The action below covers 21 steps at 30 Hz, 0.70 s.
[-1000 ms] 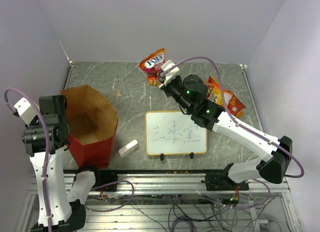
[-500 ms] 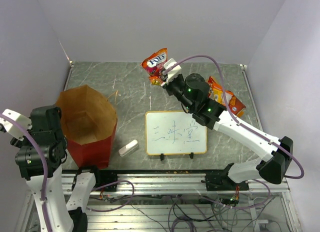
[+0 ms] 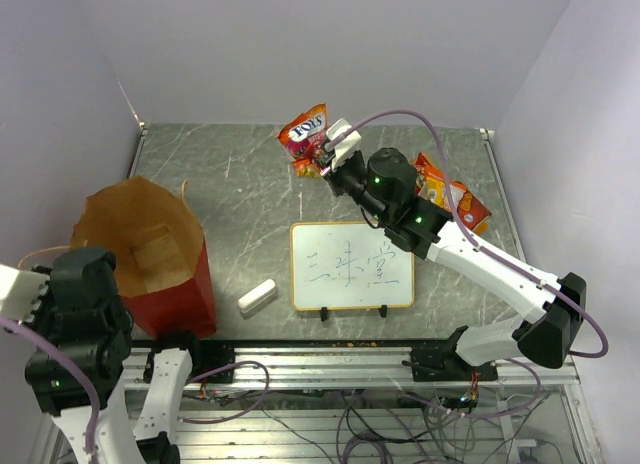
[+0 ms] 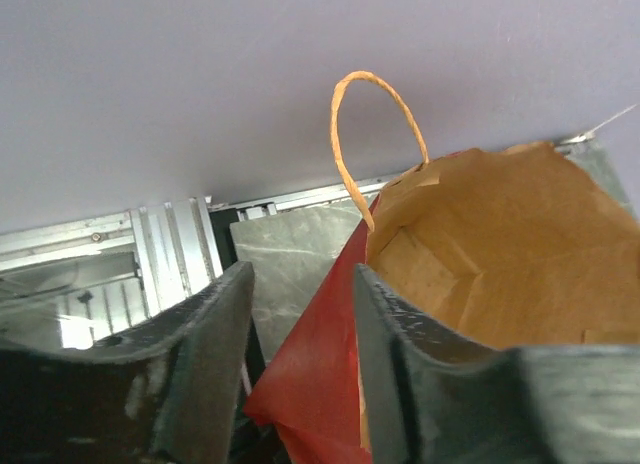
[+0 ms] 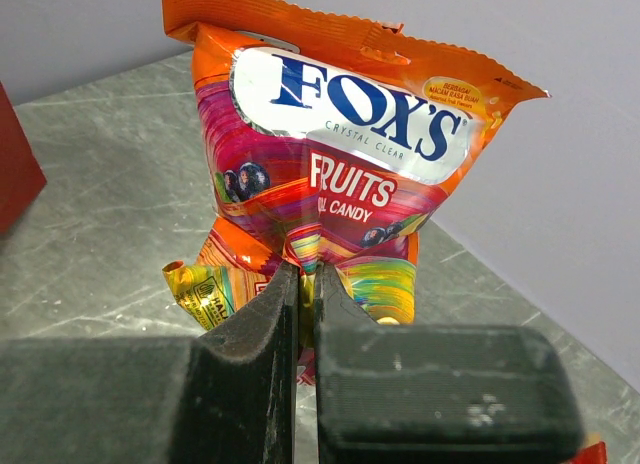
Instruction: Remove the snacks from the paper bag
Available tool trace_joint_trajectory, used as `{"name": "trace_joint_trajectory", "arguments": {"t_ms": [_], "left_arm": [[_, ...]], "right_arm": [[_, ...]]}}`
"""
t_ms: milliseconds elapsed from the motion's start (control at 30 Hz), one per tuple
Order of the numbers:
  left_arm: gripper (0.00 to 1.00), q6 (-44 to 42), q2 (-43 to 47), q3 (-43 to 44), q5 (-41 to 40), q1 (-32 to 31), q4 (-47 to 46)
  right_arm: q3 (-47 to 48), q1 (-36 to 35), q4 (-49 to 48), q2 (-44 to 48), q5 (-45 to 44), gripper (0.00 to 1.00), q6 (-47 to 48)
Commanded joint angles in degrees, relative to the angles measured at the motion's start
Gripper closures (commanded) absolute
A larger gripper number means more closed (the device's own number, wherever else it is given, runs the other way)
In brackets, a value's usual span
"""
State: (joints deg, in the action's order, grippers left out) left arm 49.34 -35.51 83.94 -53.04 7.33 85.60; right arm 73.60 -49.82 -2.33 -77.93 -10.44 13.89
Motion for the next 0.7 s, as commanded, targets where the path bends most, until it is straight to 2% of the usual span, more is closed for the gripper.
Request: {"name": "trace_joint_trajectory", "arguments": {"t_ms": [0,67,100,133,200,400,533,667], "left_arm": [[0.38,4.58,1.95,1.31,-3.23,-0.41,0.18],[0.25,5.08,2.23,2.20,-3.21,-0.75,0.18],[0.22,5.24,2.28,2.79,-3.17,-0.92,0.13],[0.13,5.50,2.35,3.35,-3.02,-1.06,0.17],[0.06,5.95,2.39,4.66,-2.51,-1.53,0.09],[0.04,1.40,1.96,7.87,2.70,-3.83,-6.06],[0.04,-3.51,1.15,9.19,9.75,-5.03,-12.72],[0.04,-9.17,-0.92,11.43,15.98,-5.61,-18.91]], "right_arm": [[2.57,0.42,-2.00,0.12,1.22,1.00,-1.54],[2.97,0.36,-1.94,-0.14,1.46,1.00,-1.19],[3.15,0.42,-1.83,-0.32,1.49,1.00,-0.89],[3.27,0.43,-1.70,-0.42,1.47,1.00,-0.63],[3.30,0.38,-1.63,-0.63,1.30,1.00,-0.17],[3.59,0.42,-1.22,-1.45,1.33,1.00,0.22],[4.00,0.39,-1.01,-1.63,1.06,1.00,0.04],[4.35,0.42,0.05,-1.90,-3.67,1.00,-1.19]]}}
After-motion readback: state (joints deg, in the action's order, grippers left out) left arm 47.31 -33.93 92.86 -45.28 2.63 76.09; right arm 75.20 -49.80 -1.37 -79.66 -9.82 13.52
